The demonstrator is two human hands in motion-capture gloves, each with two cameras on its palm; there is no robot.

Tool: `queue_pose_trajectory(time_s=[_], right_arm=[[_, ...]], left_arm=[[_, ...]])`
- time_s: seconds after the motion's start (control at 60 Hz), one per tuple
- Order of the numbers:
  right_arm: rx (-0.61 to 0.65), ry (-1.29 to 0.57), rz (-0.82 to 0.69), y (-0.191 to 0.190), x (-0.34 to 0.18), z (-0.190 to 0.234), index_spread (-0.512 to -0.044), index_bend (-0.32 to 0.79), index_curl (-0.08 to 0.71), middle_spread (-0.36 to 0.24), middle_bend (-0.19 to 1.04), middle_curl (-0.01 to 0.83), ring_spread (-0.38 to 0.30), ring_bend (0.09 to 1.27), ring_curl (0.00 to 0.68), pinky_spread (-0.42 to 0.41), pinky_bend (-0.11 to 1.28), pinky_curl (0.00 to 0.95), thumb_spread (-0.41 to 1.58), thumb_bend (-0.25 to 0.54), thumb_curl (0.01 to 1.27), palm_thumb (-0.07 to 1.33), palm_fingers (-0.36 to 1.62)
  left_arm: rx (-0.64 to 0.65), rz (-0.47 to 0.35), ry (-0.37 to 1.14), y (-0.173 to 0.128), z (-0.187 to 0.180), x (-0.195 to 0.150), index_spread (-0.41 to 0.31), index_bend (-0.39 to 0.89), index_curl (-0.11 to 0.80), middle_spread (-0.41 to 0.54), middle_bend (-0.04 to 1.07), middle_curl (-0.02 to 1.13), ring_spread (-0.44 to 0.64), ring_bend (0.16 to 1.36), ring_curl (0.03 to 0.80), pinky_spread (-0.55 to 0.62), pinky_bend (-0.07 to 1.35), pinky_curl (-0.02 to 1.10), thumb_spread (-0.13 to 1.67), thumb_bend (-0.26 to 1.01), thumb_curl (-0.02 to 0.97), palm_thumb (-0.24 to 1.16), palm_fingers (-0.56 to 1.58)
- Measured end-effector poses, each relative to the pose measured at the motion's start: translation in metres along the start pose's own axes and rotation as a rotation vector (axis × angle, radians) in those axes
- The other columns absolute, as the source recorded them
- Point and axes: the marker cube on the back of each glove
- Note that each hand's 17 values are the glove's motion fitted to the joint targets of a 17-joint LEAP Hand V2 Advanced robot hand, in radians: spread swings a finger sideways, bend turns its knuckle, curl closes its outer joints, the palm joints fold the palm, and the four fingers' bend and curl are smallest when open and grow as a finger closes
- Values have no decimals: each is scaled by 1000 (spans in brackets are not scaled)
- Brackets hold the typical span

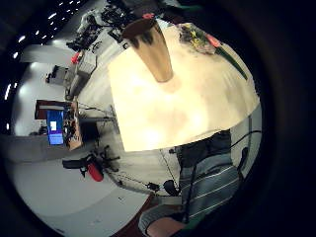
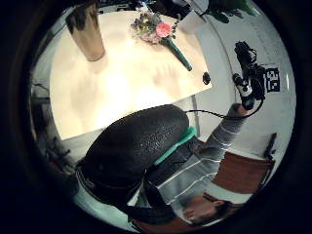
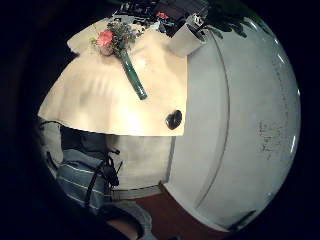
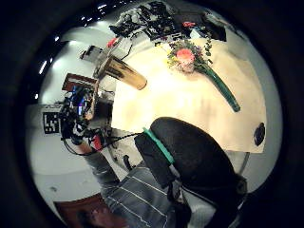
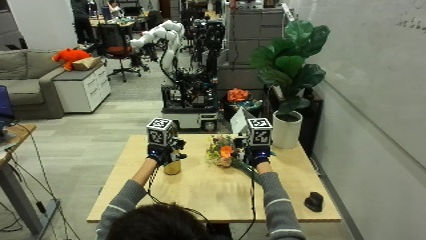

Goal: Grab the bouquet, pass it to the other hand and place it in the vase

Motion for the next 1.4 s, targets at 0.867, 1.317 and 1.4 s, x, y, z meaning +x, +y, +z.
queue_pose_trajectory(time_s=[0.867, 1.317, 1.4], right_arm=[[-23, -2, 153, -56, 57, 21, -429, 94, 121, -71, 230, 298, 35, 571, 264, 227, 592, 325, 1074, -21, 225, 278, 65], [-63, -83, 427, -108, 127, 127, -418, 120, 134, -88, 274, 337, 26, 552, 275, 226, 592, 340, 1028, -36, 251, 252, 50], [-67, -148, 399, -123, 132, 169, -412, 122, 141, -86, 277, 340, 28, 529, 270, 228, 589, 340, 991, -37, 255, 227, 49]], left_arm=[[33, 24, 12, -48, 50, -4, -100, 167, 320, 122, 170, 239, 211, 543, 252, 358, 348, 296, 898, -35, 258, -14, 230], [136, 93, 32, -60, 60, 10, -93, 164, 340, 122, 165, 263, 209, 542, 270, 358, 354, 324, 914, -35, 280, -13, 224], [81, 88, 38, -77, 79, 3, -93, 163, 341, 125, 168, 268, 209, 540, 272, 358, 353, 326, 924, -29, 283, -4, 225]])
